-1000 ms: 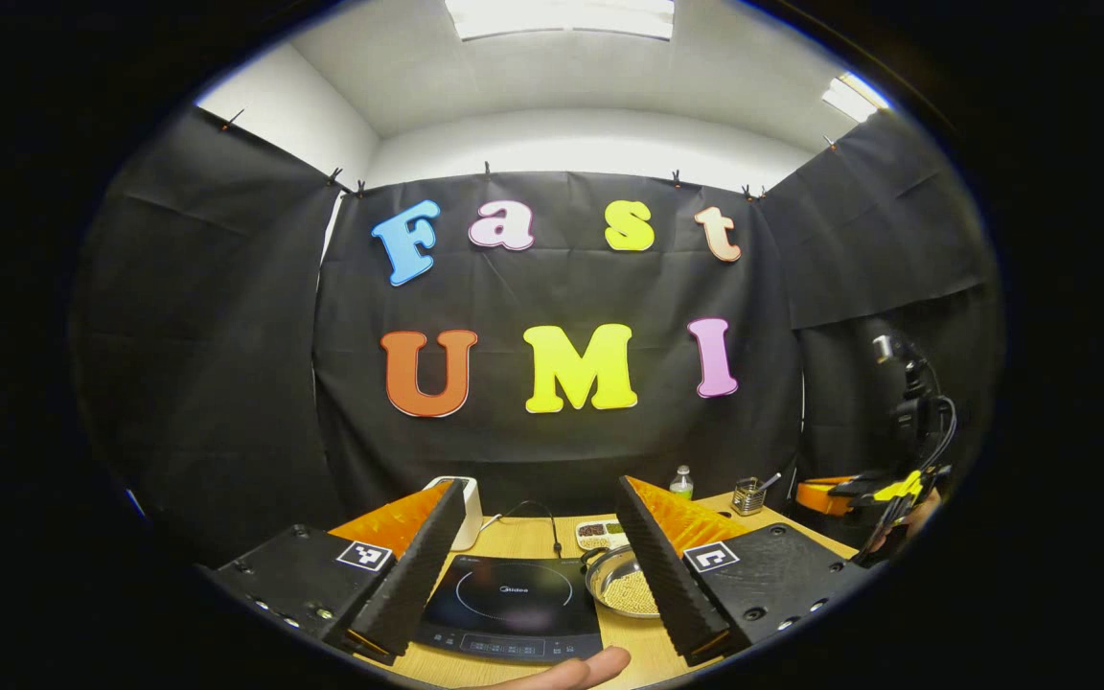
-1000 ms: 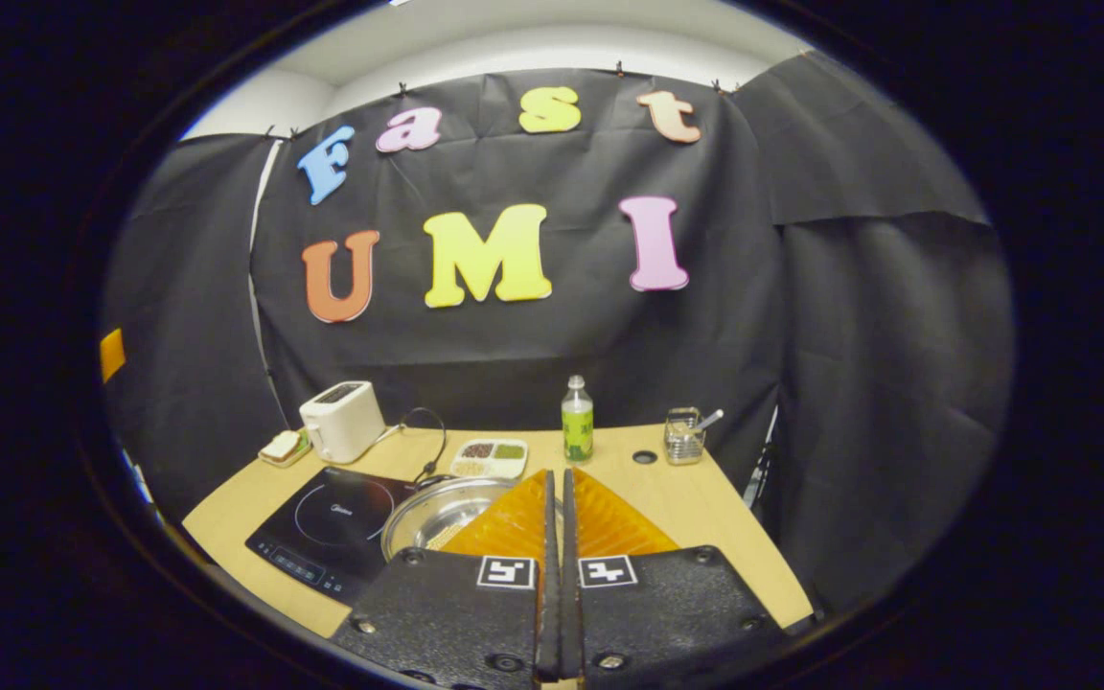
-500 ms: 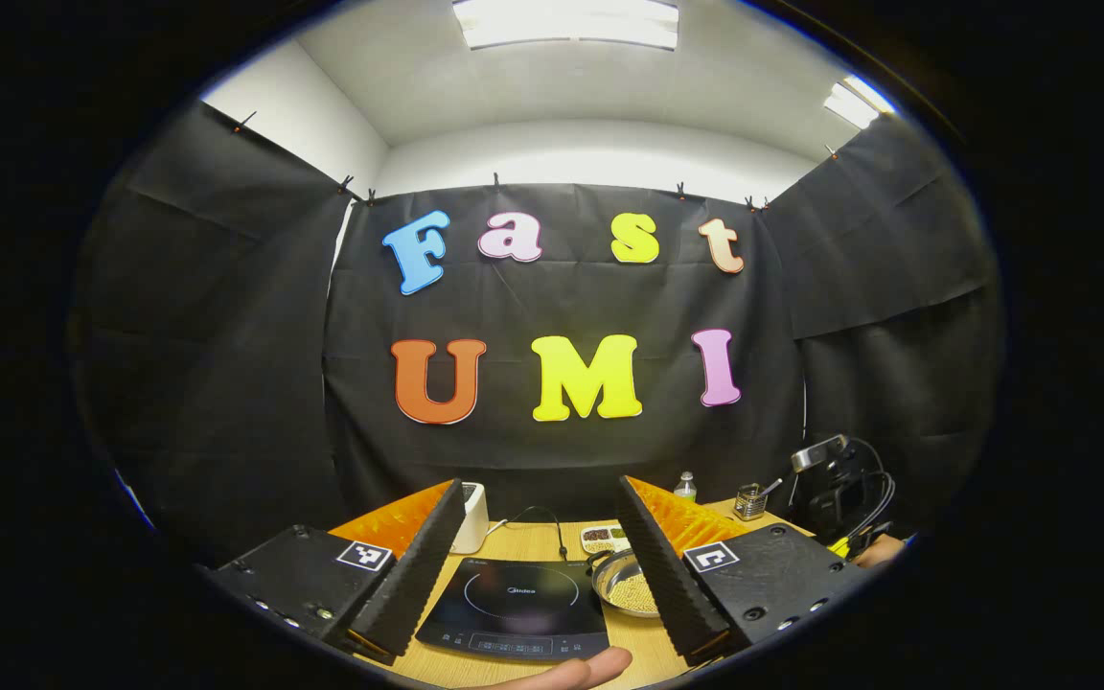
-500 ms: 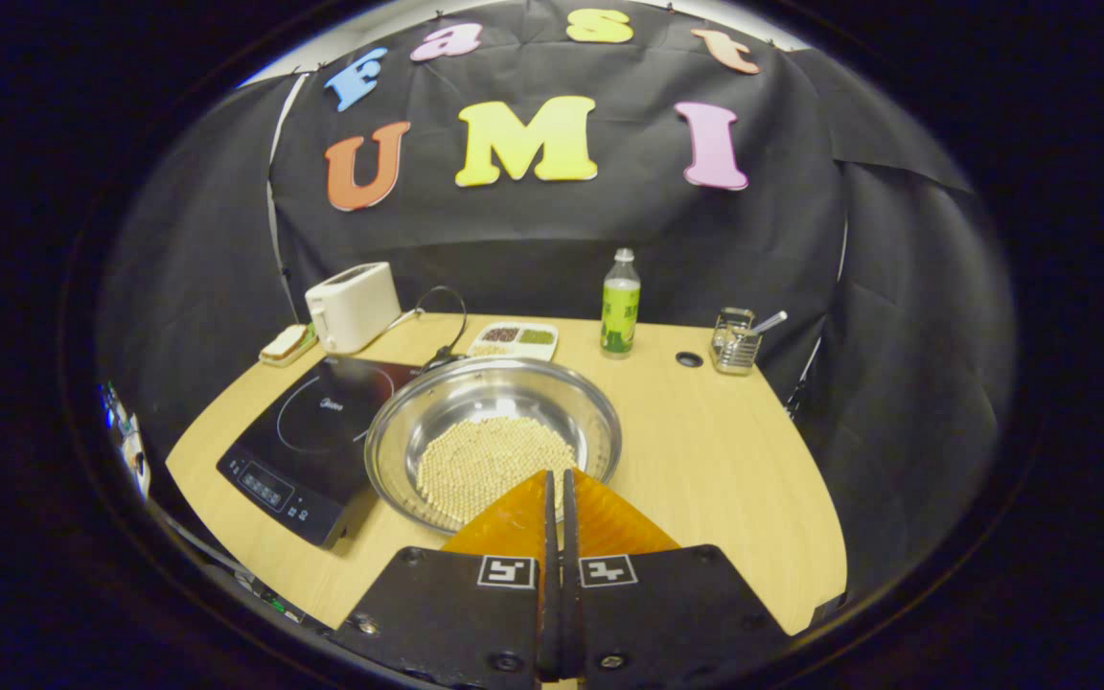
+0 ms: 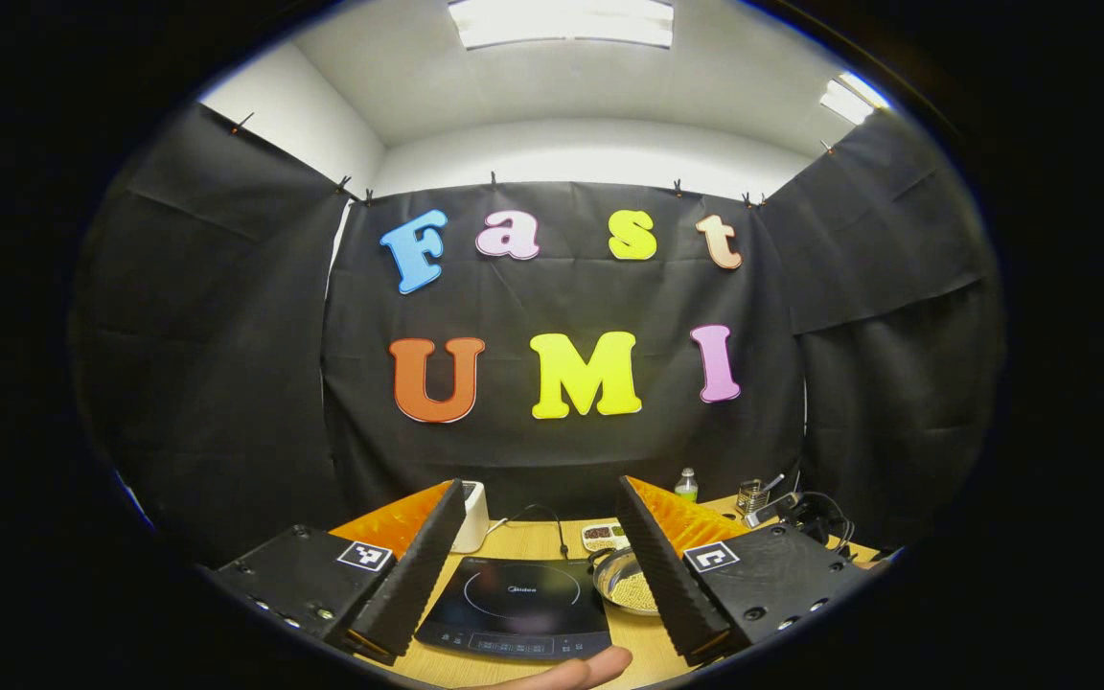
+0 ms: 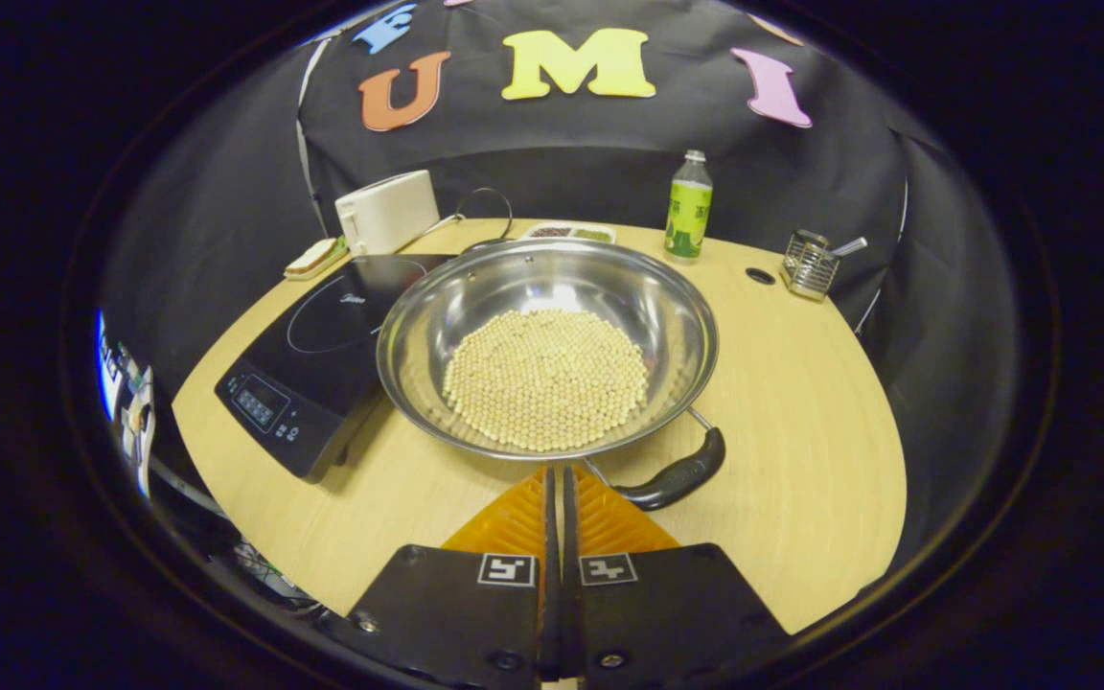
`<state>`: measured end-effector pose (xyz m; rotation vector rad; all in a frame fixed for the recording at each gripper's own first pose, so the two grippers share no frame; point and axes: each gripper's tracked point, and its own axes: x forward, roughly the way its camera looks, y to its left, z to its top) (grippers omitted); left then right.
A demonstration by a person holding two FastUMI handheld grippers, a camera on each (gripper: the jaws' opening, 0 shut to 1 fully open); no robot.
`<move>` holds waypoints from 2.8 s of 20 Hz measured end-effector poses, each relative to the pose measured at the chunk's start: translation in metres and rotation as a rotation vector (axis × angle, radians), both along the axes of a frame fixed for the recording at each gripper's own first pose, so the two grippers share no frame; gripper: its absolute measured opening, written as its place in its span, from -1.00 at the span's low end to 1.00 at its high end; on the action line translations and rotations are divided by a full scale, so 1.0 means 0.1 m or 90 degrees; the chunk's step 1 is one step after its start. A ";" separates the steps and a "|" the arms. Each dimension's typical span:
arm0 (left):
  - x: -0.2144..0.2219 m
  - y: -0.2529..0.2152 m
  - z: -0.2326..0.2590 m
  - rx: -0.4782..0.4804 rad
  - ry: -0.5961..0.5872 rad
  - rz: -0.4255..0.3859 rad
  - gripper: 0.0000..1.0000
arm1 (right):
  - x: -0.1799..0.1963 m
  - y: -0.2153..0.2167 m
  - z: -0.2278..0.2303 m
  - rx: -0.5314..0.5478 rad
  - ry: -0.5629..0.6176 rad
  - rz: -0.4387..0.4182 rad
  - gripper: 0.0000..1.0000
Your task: First push the handle of the pot to place it horizontally, then grasp the pot with both hands and set it on the induction cooktop.
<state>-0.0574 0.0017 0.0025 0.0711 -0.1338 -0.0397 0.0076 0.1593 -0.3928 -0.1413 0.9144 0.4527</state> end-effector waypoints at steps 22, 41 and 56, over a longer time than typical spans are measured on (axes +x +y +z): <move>0.19 -0.23 -0.25 0.036 0.020 -0.016 0.94 | 0.38 -0.60 -0.23 0.045 0.055 -0.105 -0.93; 0.61 -0.23 -0.59 0.017 0.054 -0.014 0.94 | 1.06 -0.81 -0.13 0.097 0.065 -0.199 -0.93; 1.13 -0.46 -0.93 0.021 0.114 -0.048 0.94 | 1.41 -0.82 -0.15 0.062 0.036 -0.195 -0.92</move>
